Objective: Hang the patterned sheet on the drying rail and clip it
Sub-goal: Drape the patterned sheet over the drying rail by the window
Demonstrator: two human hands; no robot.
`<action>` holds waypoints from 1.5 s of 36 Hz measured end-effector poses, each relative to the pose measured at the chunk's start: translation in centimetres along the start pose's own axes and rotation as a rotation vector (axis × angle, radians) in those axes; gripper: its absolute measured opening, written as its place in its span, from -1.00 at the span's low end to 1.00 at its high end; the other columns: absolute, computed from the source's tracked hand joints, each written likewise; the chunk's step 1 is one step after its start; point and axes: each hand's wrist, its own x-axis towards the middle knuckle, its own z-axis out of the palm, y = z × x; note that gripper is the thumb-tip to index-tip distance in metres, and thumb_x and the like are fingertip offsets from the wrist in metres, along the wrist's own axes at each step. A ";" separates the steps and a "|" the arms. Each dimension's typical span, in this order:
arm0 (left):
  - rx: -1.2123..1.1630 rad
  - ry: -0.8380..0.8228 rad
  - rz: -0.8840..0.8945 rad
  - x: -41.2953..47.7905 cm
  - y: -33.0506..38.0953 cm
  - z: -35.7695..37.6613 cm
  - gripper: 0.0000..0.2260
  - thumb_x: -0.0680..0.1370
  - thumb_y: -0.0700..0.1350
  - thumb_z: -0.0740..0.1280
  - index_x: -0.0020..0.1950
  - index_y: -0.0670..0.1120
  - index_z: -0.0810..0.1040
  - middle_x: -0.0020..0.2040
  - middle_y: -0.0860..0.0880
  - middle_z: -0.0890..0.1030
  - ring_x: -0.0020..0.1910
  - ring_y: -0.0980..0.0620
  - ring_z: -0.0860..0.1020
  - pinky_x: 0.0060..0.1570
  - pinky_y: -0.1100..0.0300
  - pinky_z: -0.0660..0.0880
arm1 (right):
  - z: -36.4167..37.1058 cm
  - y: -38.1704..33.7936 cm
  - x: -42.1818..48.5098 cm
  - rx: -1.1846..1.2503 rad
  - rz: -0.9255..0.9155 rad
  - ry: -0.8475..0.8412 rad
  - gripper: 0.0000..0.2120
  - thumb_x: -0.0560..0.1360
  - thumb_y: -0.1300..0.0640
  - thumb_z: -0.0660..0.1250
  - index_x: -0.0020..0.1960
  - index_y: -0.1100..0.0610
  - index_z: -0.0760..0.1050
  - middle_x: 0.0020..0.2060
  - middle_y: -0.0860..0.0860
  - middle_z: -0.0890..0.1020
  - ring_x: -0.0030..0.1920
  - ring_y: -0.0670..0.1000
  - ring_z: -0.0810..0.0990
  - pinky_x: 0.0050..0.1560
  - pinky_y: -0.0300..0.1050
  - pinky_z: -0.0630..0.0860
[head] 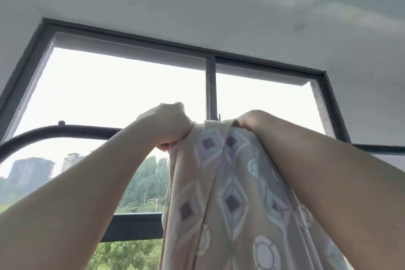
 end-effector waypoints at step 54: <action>-0.483 0.141 0.073 -19.9 -3.1 11.4 -0.07 0.19 0.35 0.30 0.48 0.22 -0.02 0.31 0.19 0.36 0.29 0.08 0.28 0.23 0.17 0.14 | 17.3 10.2 -19.4 0.871 -0.533 0.304 -0.02 0.15 -0.20 0.48 0.43 -0.32 0.00 0.30 -0.16 0.41 0.26 -0.09 0.47 0.25 0.06 0.46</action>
